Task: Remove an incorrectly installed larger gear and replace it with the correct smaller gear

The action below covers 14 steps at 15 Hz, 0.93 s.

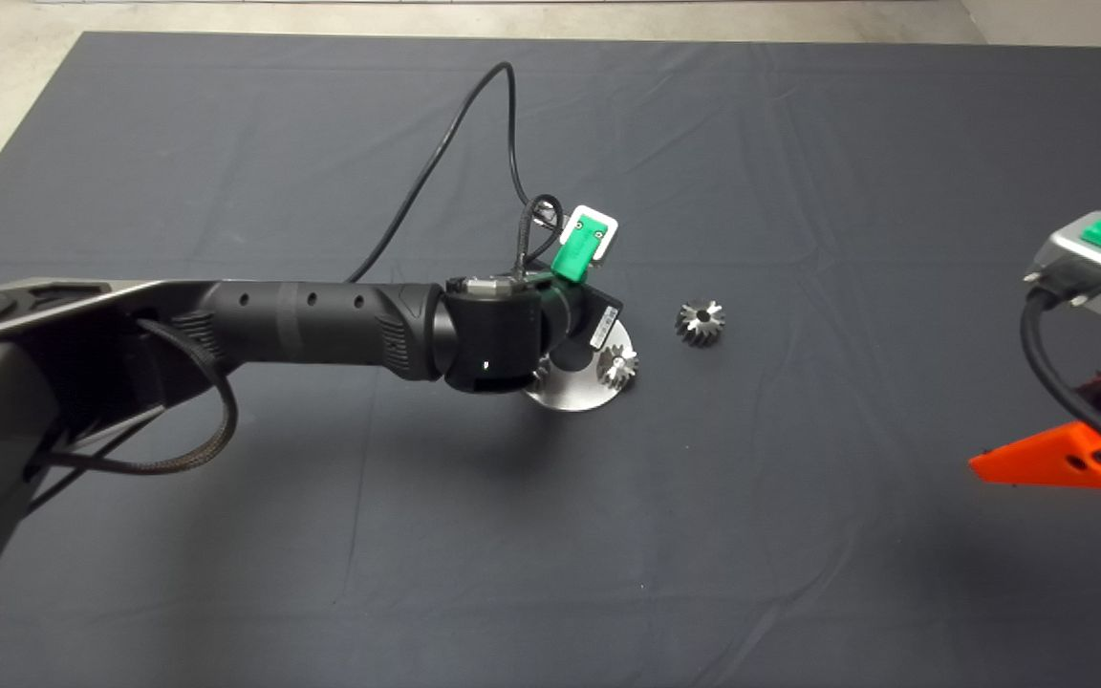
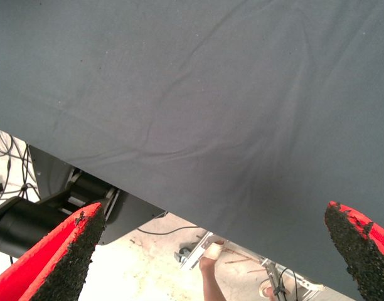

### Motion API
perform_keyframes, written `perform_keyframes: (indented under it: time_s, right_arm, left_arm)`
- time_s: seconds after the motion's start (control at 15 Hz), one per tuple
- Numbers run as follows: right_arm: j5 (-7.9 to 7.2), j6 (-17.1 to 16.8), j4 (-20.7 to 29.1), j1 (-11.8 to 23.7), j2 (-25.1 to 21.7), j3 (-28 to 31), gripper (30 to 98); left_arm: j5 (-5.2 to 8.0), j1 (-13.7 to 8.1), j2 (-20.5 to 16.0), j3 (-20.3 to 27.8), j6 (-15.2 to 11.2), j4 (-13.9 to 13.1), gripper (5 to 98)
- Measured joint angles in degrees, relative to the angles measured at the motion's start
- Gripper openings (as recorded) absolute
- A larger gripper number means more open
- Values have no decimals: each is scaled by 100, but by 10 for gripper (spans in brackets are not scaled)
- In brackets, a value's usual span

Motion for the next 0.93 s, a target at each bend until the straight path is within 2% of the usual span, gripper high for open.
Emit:
perform_keyframes:
  time_s: [0.13,0.27,0.33,0.47,0.53,0.67,0.8,0.87,0.93]
  right_arm:
    - [0,1,0,0,-2,0,923]
    - [-2,0,0,0,-2,0,923]
    - [5,0,0,0,-2,0,923]
    - [2,0,0,0,-2,0,923]
    - [0,0,0,0,-2,0,923]
    - [7,0,0,0,0,0,923]
    - [13,0,0,0,0,0,923]
    - [13,1,0,0,0,0,923]
    - [13,1,0,0,0,0,923]
  left_arm:
    - [20,-14,-30,-2,0,-74,546]
    - [106,-175,-82,-2,5,-509,572]
    - [127,-383,-130,-2,7,-845,591]
    - [161,-848,-309,41,71,-1623,604]
    - [168,-1064,-453,158,93,-2167,644]
    - [180,-1414,-840,557,138,-3282,645]
    - [221,-1801,-1481,1073,212,-4401,693]
    - [308,-1976,-1871,1289,226,-4875,695]
    - [405,-2099,-2273,1539,245,-5210,702]
